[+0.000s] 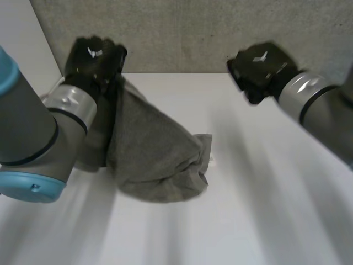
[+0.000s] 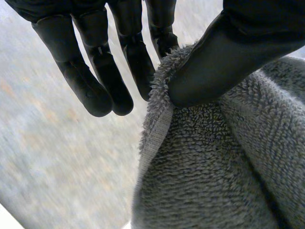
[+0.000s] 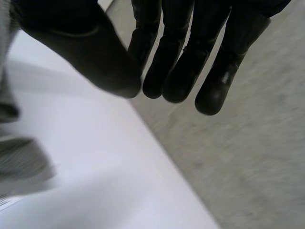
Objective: Fold the towel.
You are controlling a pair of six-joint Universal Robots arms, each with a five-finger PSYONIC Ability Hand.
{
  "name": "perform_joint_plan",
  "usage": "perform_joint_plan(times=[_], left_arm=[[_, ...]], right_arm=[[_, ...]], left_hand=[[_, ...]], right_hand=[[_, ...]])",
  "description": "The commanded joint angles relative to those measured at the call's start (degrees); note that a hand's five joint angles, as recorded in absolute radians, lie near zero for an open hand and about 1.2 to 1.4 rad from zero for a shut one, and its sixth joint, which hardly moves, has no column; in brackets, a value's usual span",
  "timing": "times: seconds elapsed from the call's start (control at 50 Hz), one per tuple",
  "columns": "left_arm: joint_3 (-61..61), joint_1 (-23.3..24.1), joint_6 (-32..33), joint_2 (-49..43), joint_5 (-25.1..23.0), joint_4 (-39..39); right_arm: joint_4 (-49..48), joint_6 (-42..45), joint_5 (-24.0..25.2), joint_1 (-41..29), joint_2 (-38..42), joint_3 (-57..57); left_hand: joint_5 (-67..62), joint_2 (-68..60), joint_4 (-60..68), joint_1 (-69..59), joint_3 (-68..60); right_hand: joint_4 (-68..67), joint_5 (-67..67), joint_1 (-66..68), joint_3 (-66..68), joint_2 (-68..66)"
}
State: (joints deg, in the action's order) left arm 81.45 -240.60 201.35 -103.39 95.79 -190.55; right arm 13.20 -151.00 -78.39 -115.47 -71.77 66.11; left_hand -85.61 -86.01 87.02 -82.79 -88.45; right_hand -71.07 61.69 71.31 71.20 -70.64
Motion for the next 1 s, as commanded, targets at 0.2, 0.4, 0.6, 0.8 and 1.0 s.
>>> perform_joint_plan(times=[0.2, 0.4, 0.6, 0.8, 1.0], left_arm=[[10.92, -2.51, 0.09, -0.32, -0.08, 0.88], [16.81, -3.82, 0.45, 4.95, -1.4, 0.71], [16.9, -5.14, 0.45, 5.13, -1.58, -0.34], [12.52, -6.81, 0.8, 1.72, -3.15, -8.16], [-8.76, -8.4, 3.26, -7.18, -2.98, -10.54]], right_arm=[[-1.25, -18.63, 8.51, -2.74, 17.8, -2.39], [-2.74, -27.67, 14.93, -3.7, 27.46, -7.22], [-4.68, -31.62, 10.02, -5.29, 34.5, -16.01], [-10.02, -33.75, 7.82, -5.11, 29.95, -21.37], [-32.01, -14.41, -3.35, -5.11, 19.38, -19.71]], left_hand=[[15.61, 6.01, -7.02, 2.79, 8.45], [15.61, 6.01, -7.02, 2.79, 8.45], [15.61, 6.01, -7.02, 2.79, 8.45], [15.61, 6.01, -7.02, 2.79, 8.45], [15.61, 6.01, -7.02, 2.79, 8.45]], right_hand=[[57.63, -58.24, -57.86, -57.75, 57.2], [54.95, -55.56, -55.18, -55.07, 54.52], [17.05, -17.66, -17.28, -17.17, 16.62], [-8.93, 8.31, 8.69, 8.8, -9.36], [-8.93, 8.31, 8.69, 8.8, -9.36]])
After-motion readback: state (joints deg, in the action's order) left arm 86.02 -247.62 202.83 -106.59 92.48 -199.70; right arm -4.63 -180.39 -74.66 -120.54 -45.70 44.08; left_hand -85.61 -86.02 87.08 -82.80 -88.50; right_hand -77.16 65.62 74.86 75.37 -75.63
